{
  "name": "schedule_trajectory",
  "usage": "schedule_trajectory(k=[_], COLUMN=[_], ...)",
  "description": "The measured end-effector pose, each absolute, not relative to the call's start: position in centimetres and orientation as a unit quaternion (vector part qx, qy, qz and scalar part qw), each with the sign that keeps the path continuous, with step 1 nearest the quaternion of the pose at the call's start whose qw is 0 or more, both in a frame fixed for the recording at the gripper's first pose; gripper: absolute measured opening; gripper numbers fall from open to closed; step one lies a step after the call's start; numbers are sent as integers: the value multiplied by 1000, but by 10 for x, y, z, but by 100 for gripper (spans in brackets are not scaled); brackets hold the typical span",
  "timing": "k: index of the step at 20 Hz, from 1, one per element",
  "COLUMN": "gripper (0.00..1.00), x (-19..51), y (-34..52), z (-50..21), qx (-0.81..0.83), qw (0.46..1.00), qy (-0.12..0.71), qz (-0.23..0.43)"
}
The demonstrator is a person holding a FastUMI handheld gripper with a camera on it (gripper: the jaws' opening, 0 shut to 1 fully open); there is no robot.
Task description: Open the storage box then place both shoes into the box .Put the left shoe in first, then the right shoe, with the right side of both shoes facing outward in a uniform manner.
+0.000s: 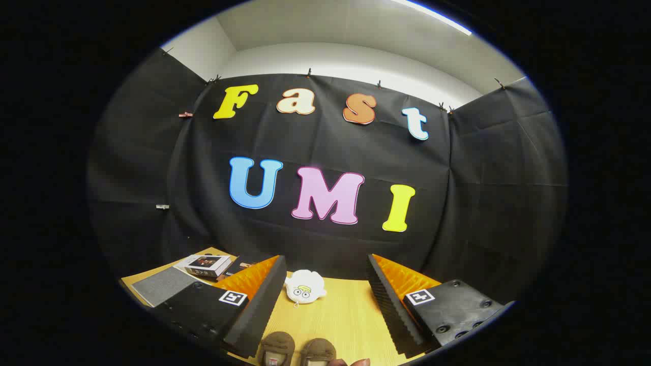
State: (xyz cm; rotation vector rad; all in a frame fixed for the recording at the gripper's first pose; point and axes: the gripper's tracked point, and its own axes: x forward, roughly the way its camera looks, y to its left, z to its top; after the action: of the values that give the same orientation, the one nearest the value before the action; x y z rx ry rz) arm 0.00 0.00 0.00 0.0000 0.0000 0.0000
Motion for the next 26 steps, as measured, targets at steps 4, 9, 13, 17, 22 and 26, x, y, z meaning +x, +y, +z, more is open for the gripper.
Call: schedule_trajectory(k=[4,9,13,17,22,26], gripper=[97,97,97,97,97,97], x=[4,6,7,8,12,11], y=[1,4,8,16,57,98], z=[-3,-3,-4,-6,-34,-61], qx=[-2,-3,-9,-6,17,82], qw=[1000,1000,1000,1000,991,967], qy=[4,4,2,4,64,125], qz=[4,6,12,25,116,207])
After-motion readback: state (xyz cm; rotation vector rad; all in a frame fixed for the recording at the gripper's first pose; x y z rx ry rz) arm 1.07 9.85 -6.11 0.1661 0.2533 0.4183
